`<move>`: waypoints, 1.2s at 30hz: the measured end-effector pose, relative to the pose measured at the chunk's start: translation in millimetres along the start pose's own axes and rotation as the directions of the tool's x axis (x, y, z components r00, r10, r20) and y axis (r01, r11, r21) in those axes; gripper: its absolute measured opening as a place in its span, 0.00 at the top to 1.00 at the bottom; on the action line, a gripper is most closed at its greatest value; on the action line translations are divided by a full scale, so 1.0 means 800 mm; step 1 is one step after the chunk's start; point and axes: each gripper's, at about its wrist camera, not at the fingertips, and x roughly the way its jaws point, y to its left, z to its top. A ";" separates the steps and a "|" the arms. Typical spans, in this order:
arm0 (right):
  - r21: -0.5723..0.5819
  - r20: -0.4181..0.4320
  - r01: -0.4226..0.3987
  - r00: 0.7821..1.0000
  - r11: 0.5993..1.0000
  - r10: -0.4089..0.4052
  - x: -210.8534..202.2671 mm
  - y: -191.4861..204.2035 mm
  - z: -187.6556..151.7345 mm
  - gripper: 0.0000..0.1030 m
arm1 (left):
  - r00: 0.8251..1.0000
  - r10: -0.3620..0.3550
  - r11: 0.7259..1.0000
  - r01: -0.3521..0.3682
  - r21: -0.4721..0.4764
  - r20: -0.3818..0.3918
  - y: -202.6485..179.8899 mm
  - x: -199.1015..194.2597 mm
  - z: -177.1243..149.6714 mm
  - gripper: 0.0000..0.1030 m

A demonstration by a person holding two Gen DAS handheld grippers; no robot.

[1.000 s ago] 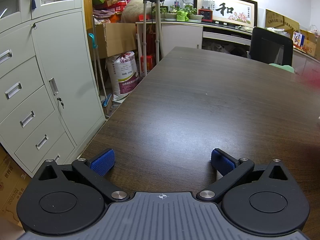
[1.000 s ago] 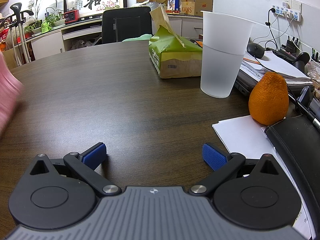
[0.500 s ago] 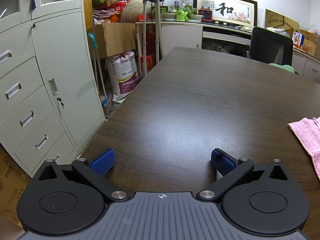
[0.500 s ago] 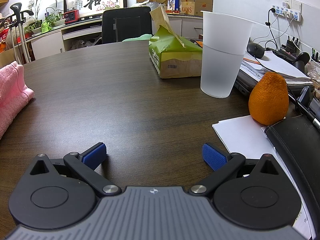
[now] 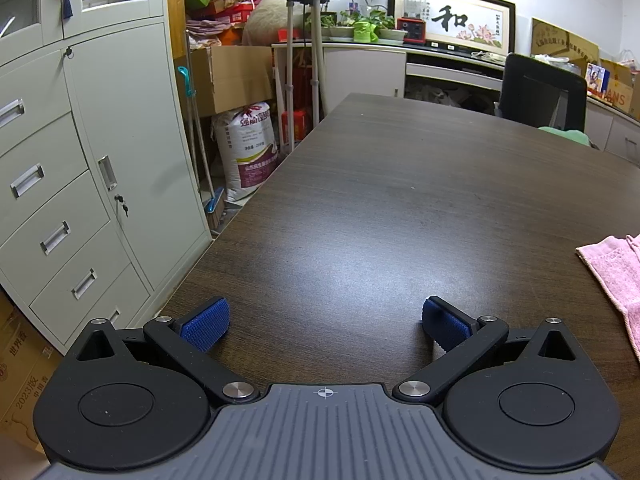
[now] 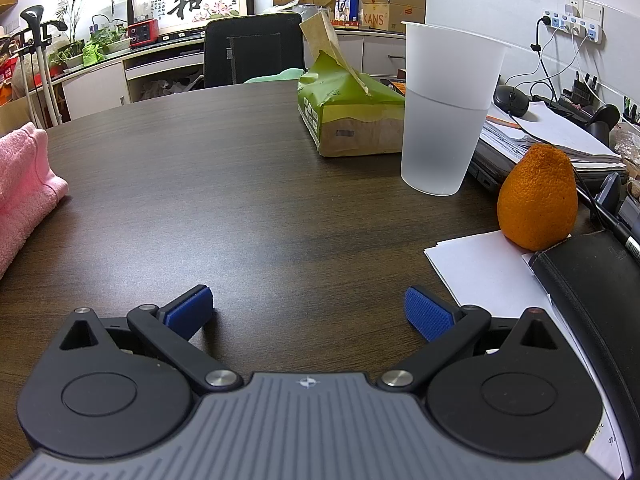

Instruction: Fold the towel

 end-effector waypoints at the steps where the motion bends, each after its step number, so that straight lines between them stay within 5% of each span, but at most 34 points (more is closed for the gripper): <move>1: 0.000 0.000 0.000 1.000 1.000 0.000 0.000 0.000 0.000 0.00 | 1.000 0.000 1.000 0.000 0.000 0.000 0.000 0.000 0.000 0.00; 27: 0.007 -0.014 0.013 1.000 1.000 -0.013 -0.004 0.002 -0.001 0.00 | 1.000 0.000 1.000 0.000 0.000 0.000 0.000 0.000 0.000 0.00; 36: 0.063 -0.027 0.073 0.997 0.995 -0.071 -0.005 0.012 0.001 0.00 | 1.000 0.000 1.000 0.000 0.000 0.000 0.000 0.000 0.000 0.00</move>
